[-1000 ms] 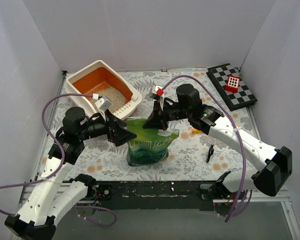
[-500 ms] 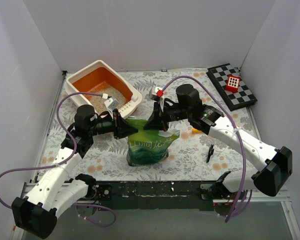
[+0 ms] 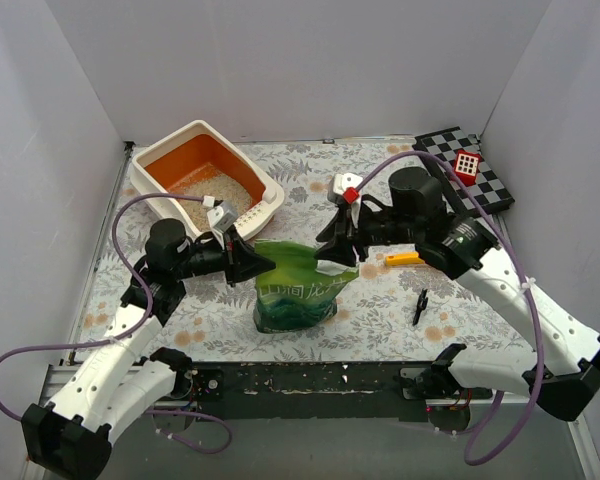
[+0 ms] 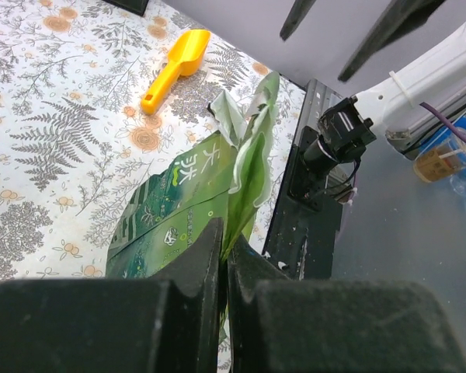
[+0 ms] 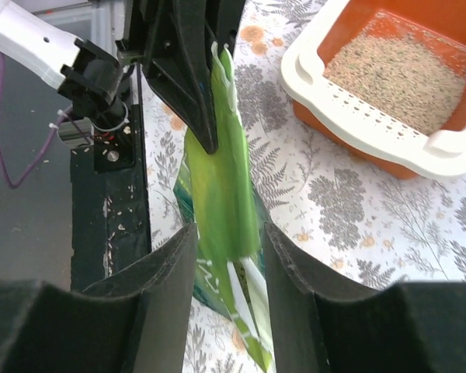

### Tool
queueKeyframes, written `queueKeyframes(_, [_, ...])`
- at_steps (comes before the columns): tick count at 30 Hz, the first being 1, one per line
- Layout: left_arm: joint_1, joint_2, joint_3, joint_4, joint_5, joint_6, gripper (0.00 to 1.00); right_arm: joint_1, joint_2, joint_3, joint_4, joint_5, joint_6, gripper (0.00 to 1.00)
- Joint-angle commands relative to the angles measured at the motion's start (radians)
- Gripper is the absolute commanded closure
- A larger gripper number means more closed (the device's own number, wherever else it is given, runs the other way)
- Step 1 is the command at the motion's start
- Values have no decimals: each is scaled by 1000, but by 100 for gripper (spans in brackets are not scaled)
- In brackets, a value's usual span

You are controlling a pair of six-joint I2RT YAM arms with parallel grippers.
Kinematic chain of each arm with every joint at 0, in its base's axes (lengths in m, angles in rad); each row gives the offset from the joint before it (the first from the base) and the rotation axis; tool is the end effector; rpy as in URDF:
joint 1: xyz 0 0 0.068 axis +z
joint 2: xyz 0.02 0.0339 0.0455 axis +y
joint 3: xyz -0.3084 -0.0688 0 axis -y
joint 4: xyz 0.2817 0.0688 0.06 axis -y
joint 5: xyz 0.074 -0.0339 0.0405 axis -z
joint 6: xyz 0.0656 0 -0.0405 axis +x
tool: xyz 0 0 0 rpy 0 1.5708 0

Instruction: Fill the litter box with clean litter

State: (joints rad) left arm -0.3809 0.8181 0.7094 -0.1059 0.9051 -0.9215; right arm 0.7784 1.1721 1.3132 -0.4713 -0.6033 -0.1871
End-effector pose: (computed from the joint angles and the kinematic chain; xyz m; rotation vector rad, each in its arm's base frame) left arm 0.1736 -0.1251 0.3433 0.2114 2.0452 -1.6751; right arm 0.1817 0.2314 0.4552 -1.2640 1.4963 0.9671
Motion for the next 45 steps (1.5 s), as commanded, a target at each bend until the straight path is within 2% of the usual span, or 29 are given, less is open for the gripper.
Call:
queueKeyframes(1, [-9, -63, -36, 64, 8, 42, 100, -11, -51, 34, -125, 68, -75, 58])
queueKeyframes(2, [-9, -71, -42, 67, 2, 46, 100, -13, -55, 29, -142, 76, -77, 67])
queueKeyframes(4, [-12, -88, -60, 75, -11, 49, 100, -16, -49, 23, -159, 85, -81, 95])
queueKeyframes(5, [-12, -92, -67, 78, -15, 50, 100, -16, -43, 21, -168, 83, -81, 99])
queueKeyframes(13, [-18, -106, -82, 92, -35, 55, 100, -18, 12, 20, -208, 74, -98, 99])
queueKeyframes(26, [-24, -120, -93, 98, -32, 56, 100, -30, 57, -71, -161, 79, -109, 99])
queueKeyframes(33, [-26, -125, -97, 100, -34, 56, 100, -41, 89, -95, -148, 14, -110, 99])
queueKeyframes(40, [-26, -114, -96, 132, -41, 53, 100, -39, 159, -78, -224, -98, -156, 99])
queueKeyframes(45, [-26, -106, -88, 123, -41, 59, 100, -37, 143, -72, -254, -116, -172, 99])
